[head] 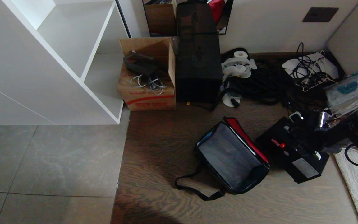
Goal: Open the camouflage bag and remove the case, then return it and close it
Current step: Grip the handle again
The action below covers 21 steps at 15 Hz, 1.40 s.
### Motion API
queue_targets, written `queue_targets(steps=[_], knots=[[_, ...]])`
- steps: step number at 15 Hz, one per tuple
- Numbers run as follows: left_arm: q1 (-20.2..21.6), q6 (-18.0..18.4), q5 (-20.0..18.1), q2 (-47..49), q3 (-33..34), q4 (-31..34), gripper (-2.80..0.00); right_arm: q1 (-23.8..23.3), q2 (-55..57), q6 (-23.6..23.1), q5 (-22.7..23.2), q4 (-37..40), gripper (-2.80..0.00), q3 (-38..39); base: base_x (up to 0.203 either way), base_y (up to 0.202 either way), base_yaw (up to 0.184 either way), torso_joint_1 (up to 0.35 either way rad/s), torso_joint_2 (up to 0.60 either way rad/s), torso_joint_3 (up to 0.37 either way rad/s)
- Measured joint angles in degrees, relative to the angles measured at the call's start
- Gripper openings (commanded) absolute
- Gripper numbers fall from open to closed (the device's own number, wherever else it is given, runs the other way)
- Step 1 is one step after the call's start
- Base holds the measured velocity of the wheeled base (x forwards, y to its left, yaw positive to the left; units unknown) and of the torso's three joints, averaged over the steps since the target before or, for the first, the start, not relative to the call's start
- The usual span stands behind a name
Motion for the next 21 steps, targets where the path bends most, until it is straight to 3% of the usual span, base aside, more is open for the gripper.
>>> queue_targets(steps=[5, 12, 13, 21], knots=[[0.0, 0.0, 0.0, 0.0, 0.0, 0.0, -2.8, -1.3, 2.0, -0.5, -0.4, 0.6, 0.0, -4.0, 0.0, 0.0, 0.0, 0.0, 0.0, 0.0], [0.0, 0.0, 0.0, 0.0, 0.0, 0.0, -2.8, -3.2, 5.7, -2.7, -4.9, 2.6, 0.0, -7.4, 0.0, 0.0, 0.0, 0.0, 0.0, 0.0], [0.0, 0.0, 0.0, 0.0, 0.0, 0.0, -2.8, -3.2, 5.9, -2.7, -4.8, 2.5, -2.8, -7.5, 0.0, 0.0, 0.0, 0.0, 0.0, 0.0], [0.0, 0.0, 0.0, 0.0, 0.0, 0.0, -2.8, -2.5, 4.8, -2.2, -4.9, 1.9, -2.8, -3.2, 0.0, 0.0, 0.0, 0.0, 0.0, 0.0]])
